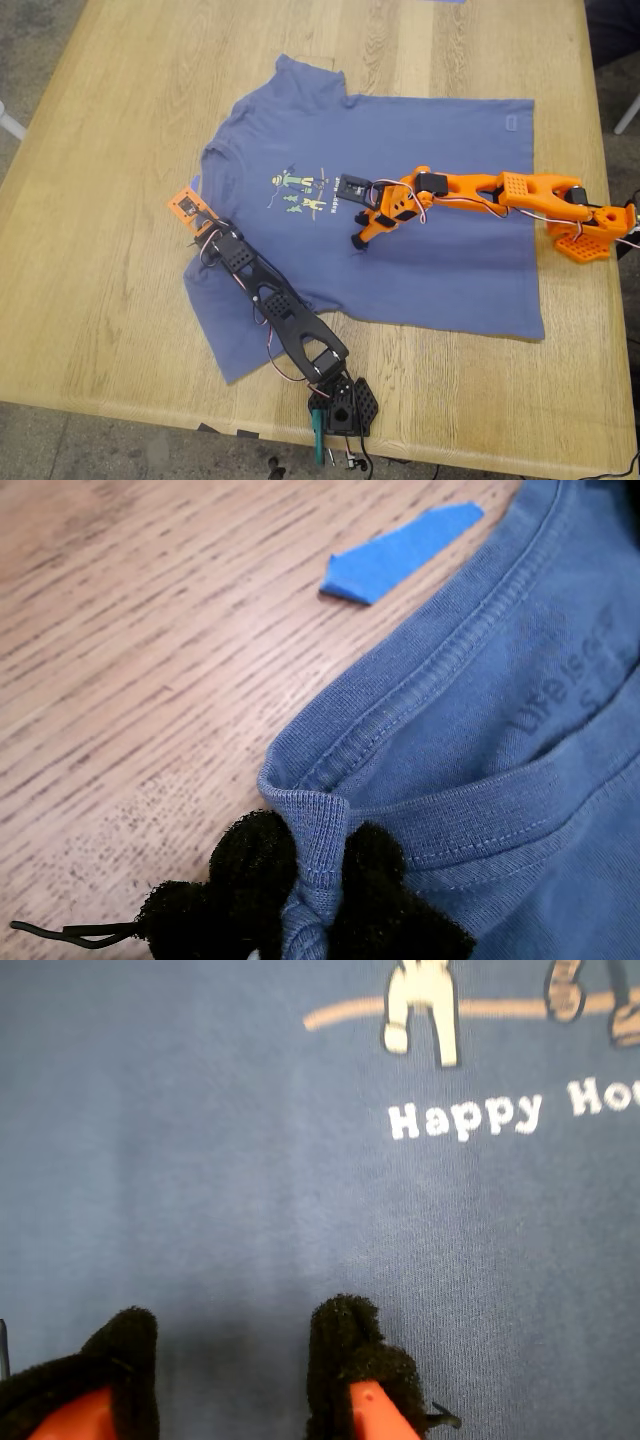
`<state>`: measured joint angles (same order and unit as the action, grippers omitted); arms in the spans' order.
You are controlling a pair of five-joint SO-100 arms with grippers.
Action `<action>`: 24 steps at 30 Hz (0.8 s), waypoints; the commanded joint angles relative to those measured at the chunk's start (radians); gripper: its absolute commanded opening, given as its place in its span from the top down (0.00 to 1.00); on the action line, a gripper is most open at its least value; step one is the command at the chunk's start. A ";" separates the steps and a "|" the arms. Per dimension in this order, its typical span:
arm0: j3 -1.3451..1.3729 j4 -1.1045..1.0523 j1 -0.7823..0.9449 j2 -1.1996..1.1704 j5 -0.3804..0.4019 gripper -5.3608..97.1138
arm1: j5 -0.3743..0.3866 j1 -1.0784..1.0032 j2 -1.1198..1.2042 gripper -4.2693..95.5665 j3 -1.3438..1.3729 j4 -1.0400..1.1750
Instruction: Fold a T-shirt
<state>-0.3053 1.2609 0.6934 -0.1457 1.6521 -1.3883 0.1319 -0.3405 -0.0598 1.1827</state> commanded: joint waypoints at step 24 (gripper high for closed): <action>-0.026 0.279 -0.092 -0.463 0.028 0.95 | -0.003 -0.009 0.244 0.79 -0.023 -0.153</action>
<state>-0.3022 1.5079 0.6259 -0.3574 1.6644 -1.3913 0.1304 -0.1197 -0.0782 1.0232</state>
